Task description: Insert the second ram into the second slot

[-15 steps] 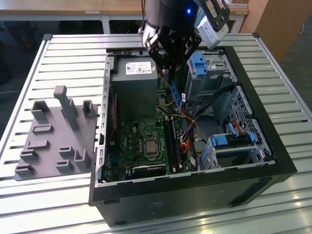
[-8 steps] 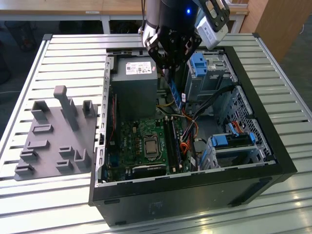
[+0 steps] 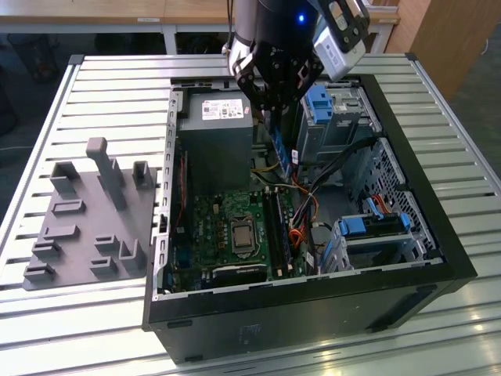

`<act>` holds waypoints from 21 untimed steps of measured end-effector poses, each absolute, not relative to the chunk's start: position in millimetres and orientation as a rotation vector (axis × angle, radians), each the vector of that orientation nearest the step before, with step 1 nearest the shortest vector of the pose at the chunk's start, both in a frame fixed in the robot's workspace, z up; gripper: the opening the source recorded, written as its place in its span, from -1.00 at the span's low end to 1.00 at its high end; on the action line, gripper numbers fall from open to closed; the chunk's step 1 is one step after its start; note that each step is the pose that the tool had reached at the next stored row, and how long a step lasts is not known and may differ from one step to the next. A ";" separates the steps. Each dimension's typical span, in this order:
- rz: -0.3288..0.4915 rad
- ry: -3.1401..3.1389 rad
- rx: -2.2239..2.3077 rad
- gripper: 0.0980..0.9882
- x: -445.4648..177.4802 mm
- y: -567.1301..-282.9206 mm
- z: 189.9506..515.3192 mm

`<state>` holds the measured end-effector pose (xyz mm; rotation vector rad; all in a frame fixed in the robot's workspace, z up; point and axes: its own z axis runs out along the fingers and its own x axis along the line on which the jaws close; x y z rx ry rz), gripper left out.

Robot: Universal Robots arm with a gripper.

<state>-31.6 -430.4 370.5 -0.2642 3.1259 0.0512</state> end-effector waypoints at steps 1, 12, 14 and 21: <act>0.051 3.126 -0.257 -0.91 -31.6 -430.4 370.6; 0.048 3.133 -0.139 -0.91 -31.6 -430.6 370.1; 0.048 3.134 -0.124 -0.91 -31.5 -431.6 369.8; 0.047 3.134 -0.108 -0.91 -31.4 -437.3 367.4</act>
